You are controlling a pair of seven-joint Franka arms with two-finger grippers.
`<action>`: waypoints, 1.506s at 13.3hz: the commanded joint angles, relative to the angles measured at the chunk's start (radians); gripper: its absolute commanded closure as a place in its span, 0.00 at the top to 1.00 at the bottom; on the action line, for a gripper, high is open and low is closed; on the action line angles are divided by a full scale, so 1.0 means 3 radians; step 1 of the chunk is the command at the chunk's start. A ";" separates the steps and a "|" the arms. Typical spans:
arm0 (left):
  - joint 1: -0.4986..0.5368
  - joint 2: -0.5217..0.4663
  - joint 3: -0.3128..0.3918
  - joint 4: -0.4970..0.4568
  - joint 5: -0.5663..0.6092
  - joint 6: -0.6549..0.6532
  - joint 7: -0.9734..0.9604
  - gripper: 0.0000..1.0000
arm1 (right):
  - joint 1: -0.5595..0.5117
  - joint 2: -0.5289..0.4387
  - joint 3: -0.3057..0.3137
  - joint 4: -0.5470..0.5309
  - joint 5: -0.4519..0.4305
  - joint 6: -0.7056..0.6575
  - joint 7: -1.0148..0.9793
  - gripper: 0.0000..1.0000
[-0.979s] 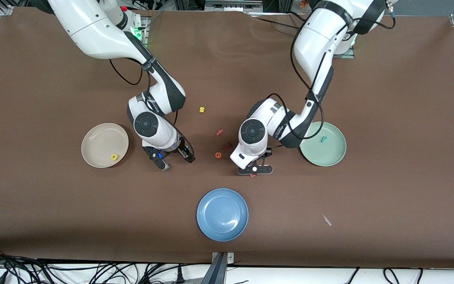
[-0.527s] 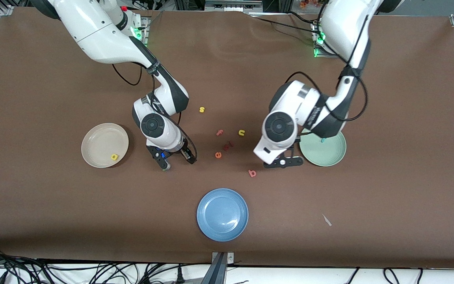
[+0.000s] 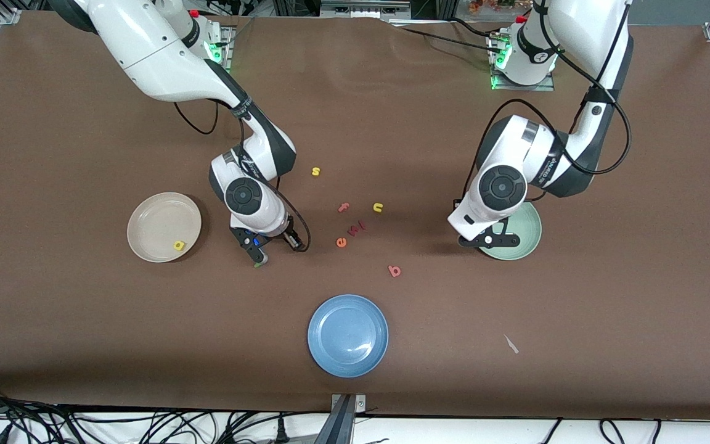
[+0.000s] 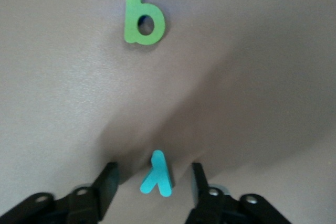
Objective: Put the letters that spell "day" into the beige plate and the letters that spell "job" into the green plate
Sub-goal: 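Drop the o on the green plate while the right gripper grasps the y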
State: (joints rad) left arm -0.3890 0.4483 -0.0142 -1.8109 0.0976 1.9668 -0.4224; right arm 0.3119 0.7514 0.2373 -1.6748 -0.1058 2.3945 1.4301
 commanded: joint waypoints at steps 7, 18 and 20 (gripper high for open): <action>0.0386 -0.0150 -0.0034 -0.1111 0.0212 0.1497 0.0293 0.00 | 0.0019 -0.0004 -0.0019 -0.0032 -0.0072 0.0031 0.0029 0.31; 0.0346 -0.0395 -0.0086 -0.1030 0.0171 0.1380 0.0207 1.00 | 0.0008 -0.0035 -0.0019 0.0060 -0.0087 -0.0005 -0.0099 0.06; 0.0340 -0.0421 -0.0086 -0.0852 0.0171 0.1329 0.0212 1.00 | -0.0022 -0.0101 -0.0024 0.0121 -0.0077 -0.0234 -0.0388 0.04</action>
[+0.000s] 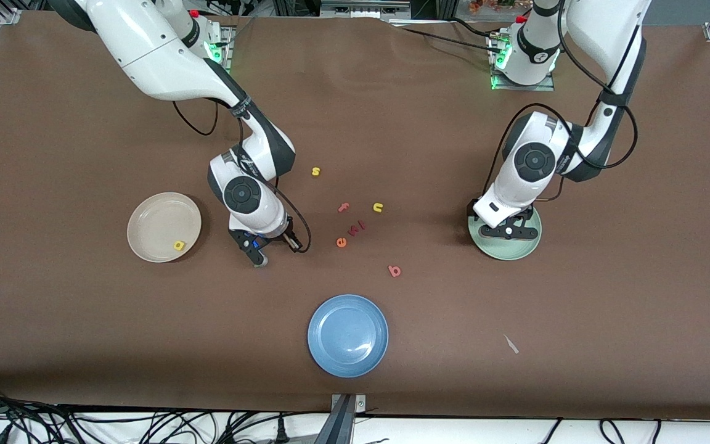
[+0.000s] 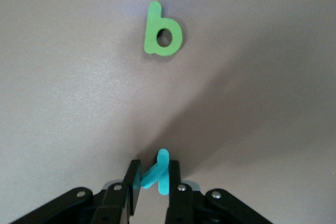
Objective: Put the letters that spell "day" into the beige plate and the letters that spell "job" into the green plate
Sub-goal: 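Drop the y on the white plate while the left gripper reaches the a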
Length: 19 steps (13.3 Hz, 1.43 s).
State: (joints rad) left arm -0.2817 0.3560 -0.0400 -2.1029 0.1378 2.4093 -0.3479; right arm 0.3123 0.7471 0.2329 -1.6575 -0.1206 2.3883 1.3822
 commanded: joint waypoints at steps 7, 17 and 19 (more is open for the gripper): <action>-0.0089 0.0081 0.0000 0.1204 -0.0232 -0.0866 -0.0047 1.00 | -0.0136 -0.0659 -0.0382 -0.0160 -0.0023 -0.1130 -0.2594 0.05; -0.0477 0.1262 0.0031 0.2663 -0.0454 -0.1287 -0.1181 1.00 | -0.0212 -0.0936 -0.1201 -0.0805 0.0023 -0.0629 -0.4800 0.05; -0.0523 0.1344 0.0031 0.2678 -0.0459 -0.1256 -0.1330 1.00 | -0.0304 -0.0849 -0.1201 -0.0805 0.0023 -0.0618 -0.5173 0.08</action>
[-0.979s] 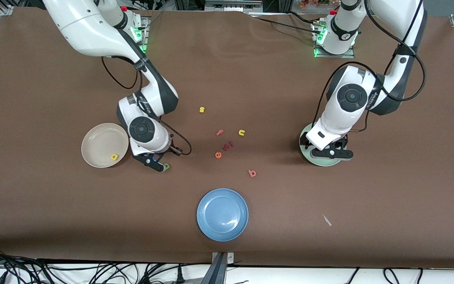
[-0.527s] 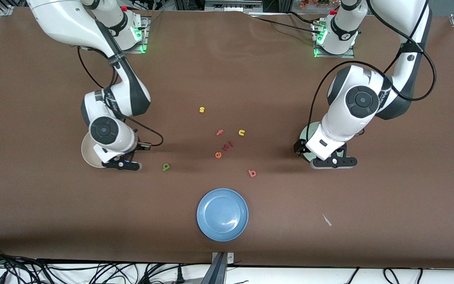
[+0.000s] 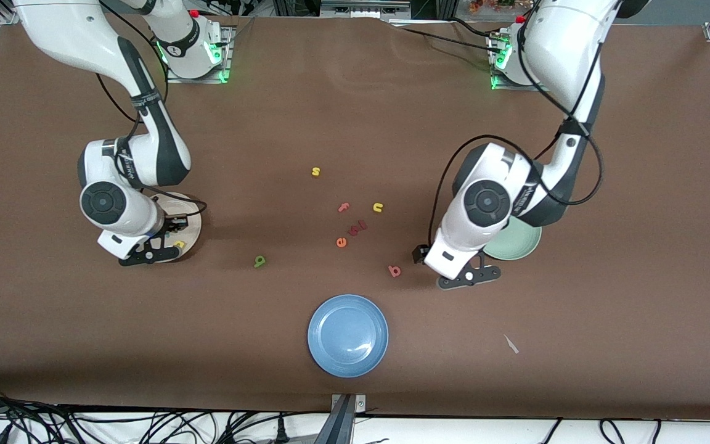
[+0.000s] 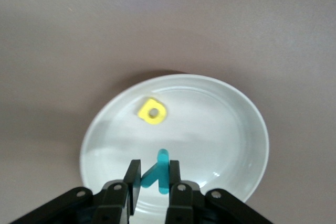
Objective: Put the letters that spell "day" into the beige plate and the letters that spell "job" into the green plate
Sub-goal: 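Drop the y on the white plate while the left gripper reaches the a, then grasp the pink a with the left gripper while the right gripper descends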
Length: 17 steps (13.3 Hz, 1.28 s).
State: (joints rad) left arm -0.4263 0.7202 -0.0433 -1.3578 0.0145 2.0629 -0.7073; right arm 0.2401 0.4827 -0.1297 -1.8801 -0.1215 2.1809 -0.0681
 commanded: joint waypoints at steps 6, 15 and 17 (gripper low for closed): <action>-0.0225 0.0452 0.0027 0.0364 -0.0053 0.0471 -0.0853 1.00 | -0.0156 0.0027 0.0171 0.0018 0.0430 0.0007 -0.0220 1.00; -0.0419 0.0800 0.0088 0.0364 0.0003 0.0891 -0.0828 0.89 | 0.0385 0.0262 0.0269 0.0258 0.0517 0.0277 0.2438 1.00; -0.0460 0.0836 0.0093 0.0364 0.0099 0.0896 -0.0848 0.80 | 0.0412 0.0384 0.0284 0.0432 0.0512 0.0277 0.3107 1.00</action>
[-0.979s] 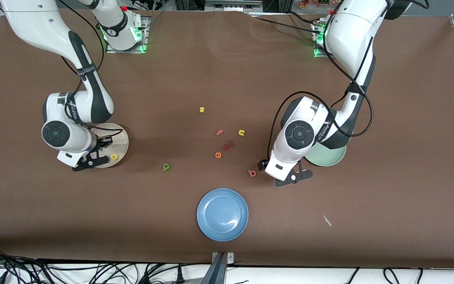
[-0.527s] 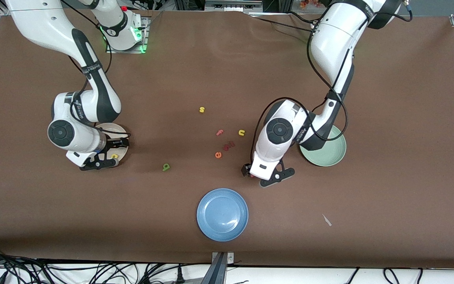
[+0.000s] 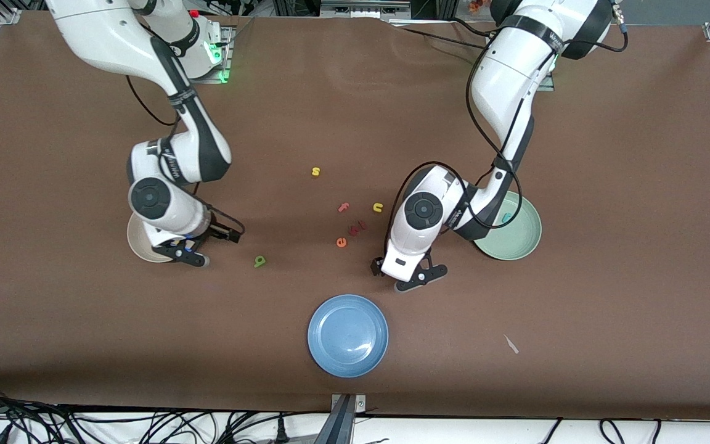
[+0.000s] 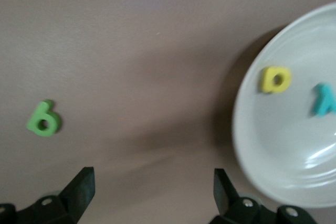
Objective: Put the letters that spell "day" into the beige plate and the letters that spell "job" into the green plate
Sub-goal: 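Grasp the pink a with the left gripper while the right gripper descends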
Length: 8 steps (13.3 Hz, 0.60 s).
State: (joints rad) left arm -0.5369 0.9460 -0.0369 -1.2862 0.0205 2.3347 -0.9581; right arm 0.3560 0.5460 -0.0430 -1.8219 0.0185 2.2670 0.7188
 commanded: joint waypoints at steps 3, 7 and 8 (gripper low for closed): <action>-0.0107 0.0104 0.0072 0.0115 0.0228 -0.0010 -0.0023 0.59 | 0.0174 0.0363 0.0005 0.0422 0.0111 0.0006 0.0814 1.00; -0.0102 0.0094 0.0082 0.0120 0.0233 -0.0015 -0.0018 0.55 | 0.0168 0.0501 0.0010 0.0673 0.0414 -0.0091 0.0912 1.00; -0.0097 0.0083 0.0092 0.0120 0.0228 -0.0015 -0.0018 0.55 | 0.0168 0.0516 0.0005 0.0673 0.0409 -0.0091 0.0953 1.00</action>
State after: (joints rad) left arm -0.5596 0.9619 -0.0235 -1.2797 0.0702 2.3348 -0.9583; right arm 0.4062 0.6760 -0.0411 -1.6561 0.1217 2.2605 0.9809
